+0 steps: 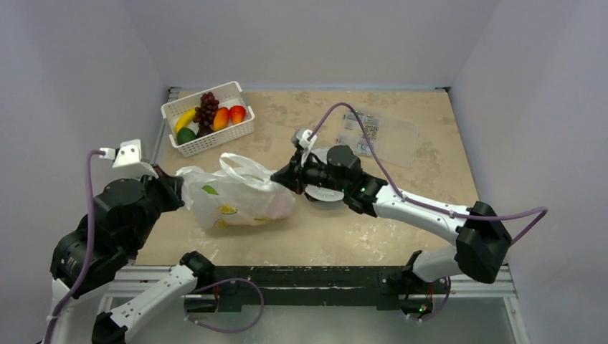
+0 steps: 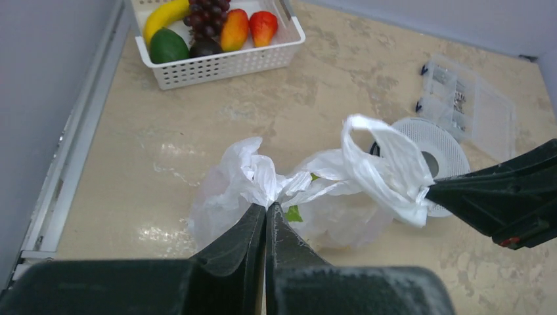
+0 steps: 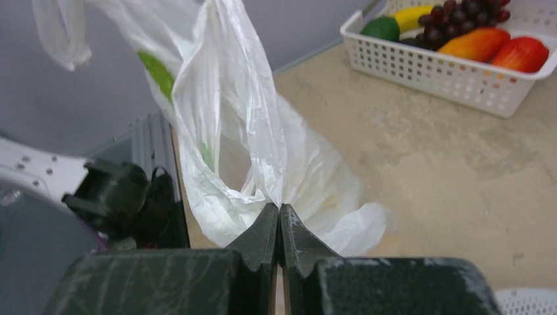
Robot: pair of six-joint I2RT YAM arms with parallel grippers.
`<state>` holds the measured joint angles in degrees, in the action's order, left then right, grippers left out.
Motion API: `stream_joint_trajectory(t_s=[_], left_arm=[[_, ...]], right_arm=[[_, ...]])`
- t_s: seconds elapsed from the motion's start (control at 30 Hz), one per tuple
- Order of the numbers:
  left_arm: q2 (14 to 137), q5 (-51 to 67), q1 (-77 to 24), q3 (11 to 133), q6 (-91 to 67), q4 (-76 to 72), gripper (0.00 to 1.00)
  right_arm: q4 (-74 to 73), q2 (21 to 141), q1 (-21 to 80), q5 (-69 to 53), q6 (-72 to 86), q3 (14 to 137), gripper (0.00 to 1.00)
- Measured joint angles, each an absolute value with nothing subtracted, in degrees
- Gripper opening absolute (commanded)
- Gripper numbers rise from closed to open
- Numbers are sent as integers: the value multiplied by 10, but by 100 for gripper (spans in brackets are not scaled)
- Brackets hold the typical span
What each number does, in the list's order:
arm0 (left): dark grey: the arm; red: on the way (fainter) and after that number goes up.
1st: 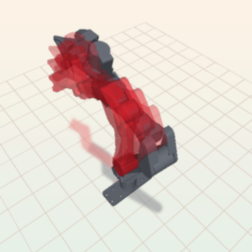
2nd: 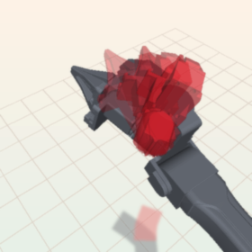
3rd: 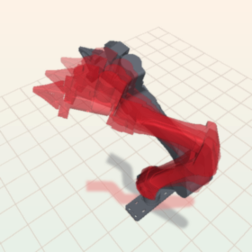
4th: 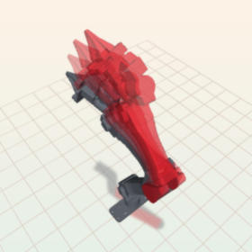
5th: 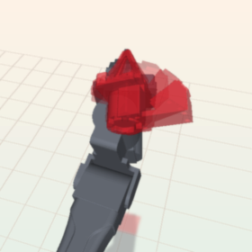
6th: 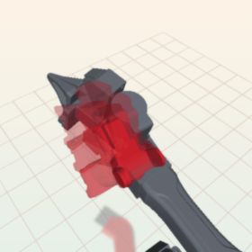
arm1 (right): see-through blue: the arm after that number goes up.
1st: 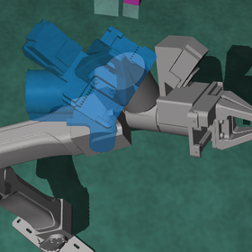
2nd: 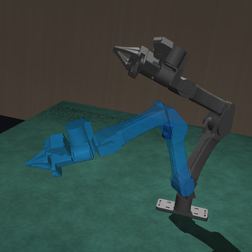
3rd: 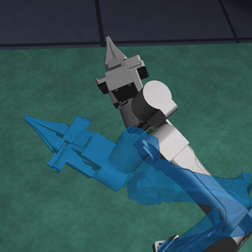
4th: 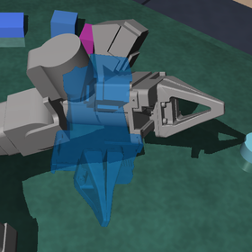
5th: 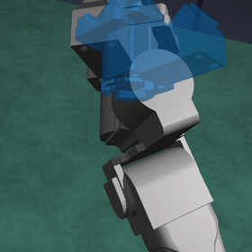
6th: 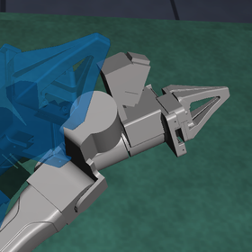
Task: Take the fake fruits out of the plastic bag
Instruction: Adjust the plastic bag at the center of the board.
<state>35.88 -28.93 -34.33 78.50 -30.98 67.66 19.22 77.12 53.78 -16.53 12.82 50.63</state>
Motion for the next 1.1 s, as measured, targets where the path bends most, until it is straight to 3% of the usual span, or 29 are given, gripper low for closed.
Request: stream_joint_trajectory(t_s=[0.27, 0.7, 0.93, 1.1], left_arm=[[354, -338, -343, 845, -279, 716, 0], [328, -264, -343, 832, -289, 790, 0], [344, -222, -343, 825, -291, 788, 0], [322, -147, -343, 746, -310, 779, 0]], right_arm=[[219, 897, 474, -257, 212, 701, 0], [211, 1042, 406, -368, 290, 897, 0], [181, 1045, 401, -362, 278, 914, 0], [125, 1025, 398, -311, 247, 885, 2]])
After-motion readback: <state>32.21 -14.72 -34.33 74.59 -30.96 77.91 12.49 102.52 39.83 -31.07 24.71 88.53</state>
